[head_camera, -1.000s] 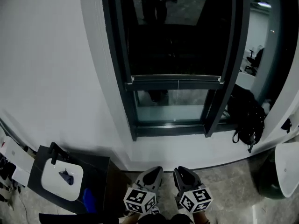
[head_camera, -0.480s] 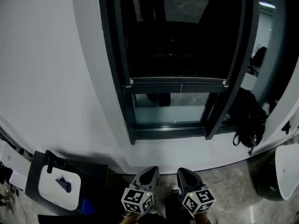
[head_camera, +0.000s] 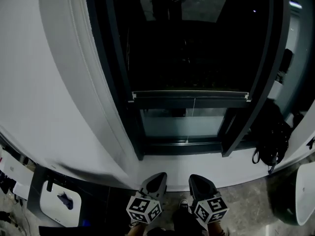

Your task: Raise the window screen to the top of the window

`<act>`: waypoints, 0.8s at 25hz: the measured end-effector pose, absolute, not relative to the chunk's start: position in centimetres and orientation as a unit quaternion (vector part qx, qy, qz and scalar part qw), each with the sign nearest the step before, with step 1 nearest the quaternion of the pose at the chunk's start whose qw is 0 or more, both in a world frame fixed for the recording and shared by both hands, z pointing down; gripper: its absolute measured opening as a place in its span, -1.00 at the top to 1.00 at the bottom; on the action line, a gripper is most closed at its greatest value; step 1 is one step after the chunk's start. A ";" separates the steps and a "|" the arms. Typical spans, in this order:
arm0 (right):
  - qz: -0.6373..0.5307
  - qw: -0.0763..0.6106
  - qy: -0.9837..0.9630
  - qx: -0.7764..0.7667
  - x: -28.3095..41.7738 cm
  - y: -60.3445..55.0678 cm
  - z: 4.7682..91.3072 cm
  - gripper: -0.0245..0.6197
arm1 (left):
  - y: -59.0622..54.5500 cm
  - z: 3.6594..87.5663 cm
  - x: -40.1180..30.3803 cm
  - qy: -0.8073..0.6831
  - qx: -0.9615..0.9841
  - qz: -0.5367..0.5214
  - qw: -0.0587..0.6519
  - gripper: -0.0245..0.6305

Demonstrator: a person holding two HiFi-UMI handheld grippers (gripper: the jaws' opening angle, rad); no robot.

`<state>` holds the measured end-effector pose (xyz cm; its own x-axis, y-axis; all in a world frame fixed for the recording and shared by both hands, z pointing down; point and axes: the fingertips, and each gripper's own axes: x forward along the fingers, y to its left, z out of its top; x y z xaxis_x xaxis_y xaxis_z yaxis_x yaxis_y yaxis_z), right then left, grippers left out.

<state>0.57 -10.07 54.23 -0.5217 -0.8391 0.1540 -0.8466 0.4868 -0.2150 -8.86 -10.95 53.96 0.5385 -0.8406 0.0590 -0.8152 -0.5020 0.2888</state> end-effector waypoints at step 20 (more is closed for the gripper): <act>0.071 0.045 -0.893 0.442 8.7 -29.4 51.9 0.89 | -28.9 52.5 -1.5 -0.500 0.860 0.016 0.100 0.92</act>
